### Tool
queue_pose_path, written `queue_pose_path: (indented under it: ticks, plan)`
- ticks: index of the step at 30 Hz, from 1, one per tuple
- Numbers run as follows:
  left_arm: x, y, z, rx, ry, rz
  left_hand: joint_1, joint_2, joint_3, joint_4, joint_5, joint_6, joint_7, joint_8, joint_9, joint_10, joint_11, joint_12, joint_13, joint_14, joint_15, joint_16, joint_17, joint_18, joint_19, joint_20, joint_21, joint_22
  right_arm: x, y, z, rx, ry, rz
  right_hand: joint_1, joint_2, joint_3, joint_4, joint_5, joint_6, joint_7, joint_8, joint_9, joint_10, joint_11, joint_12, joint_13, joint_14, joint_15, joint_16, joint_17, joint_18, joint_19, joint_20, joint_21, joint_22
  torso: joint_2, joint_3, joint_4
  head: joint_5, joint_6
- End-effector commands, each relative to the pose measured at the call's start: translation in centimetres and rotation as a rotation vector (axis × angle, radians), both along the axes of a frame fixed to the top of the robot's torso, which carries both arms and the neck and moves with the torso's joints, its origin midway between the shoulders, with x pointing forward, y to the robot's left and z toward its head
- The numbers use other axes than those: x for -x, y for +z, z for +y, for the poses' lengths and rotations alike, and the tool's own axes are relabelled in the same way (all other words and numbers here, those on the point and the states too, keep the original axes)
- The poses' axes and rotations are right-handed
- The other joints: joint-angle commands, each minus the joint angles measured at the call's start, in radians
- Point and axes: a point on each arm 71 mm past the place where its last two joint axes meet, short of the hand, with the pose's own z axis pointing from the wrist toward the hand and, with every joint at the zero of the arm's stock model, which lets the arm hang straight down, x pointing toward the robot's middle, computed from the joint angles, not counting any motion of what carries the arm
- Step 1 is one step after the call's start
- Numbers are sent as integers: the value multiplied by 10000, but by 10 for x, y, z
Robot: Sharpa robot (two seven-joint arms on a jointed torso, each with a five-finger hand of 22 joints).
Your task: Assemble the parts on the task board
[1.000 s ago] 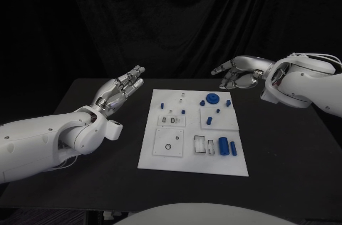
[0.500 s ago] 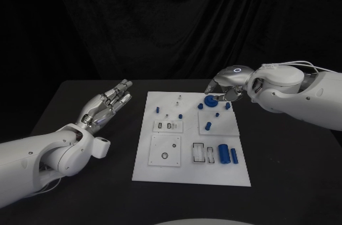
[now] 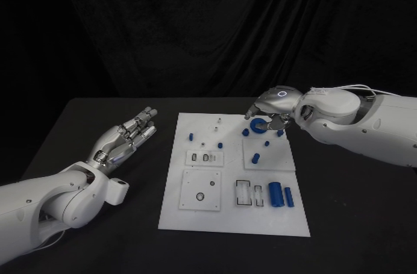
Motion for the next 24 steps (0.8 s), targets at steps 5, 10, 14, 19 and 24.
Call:
queue_pose_path:
  ticks: [5,10,14,19,24]
  plan:
    - [4,12,0,626,-394,-1532,110,-17,3,4,38,-31,-6,-22,-3,-29,45,-4,-1,-4,96,-36,-16,67,-7,66,-61,-17,1,-2,0,-14,65,-319,-59,-70,-17,113,-8,-85,-57,-32,-15,93,35,9,10,51,20,140,65,-187,120,-18,98,114,119,3,50,-54,51]
    - [3,12,-1,626,-412,-1520,116,-16,4,3,38,-25,-4,-22,-2,-33,46,-5,-2,-4,99,-36,-16,71,-7,74,-61,-17,1,-5,1,38,105,-216,-76,-66,-28,146,-7,-141,-107,-41,-25,148,40,30,21,22,26,165,50,-202,154,-15,145,195,161,-10,111,-117,69]
    - [3,12,0,620,-416,-1510,116,-16,4,3,38,-25,-4,-22,-2,-33,46,-5,-2,-4,99,-36,-16,71,-7,74,-61,-17,1,-8,2,54,150,-148,-67,-59,-23,164,-4,-211,-134,-46,-39,251,43,68,38,16,31,247,106,-217,191,-12,195,286,183,-12,108,-128,72]
    - [2,11,-1,619,-435,-1499,133,-11,6,-1,39,-27,6,-25,-1,-30,58,-4,-1,-4,115,-36,-16,82,-7,99,-61,-17,0,-14,2,128,116,6,-58,-46,-7,185,-2,-222,-137,-28,-40,369,43,106,54,28,34,346,184,-234,231,-9,248,382,202,-25,109,-115,53]
    - [1,11,-1,616,-453,-1483,136,-8,7,-1,39,-37,9,-27,-2,-26,63,-3,0,-4,118,-36,-16,85,-7,105,-61,-17,-1,-20,2,173,69,109,-53,-37,2,189,0,-228,-151,-27,-41,389,52,108,55,27,34,363,190,-233,228,-8,249,387,217,-33,109,-113,35]
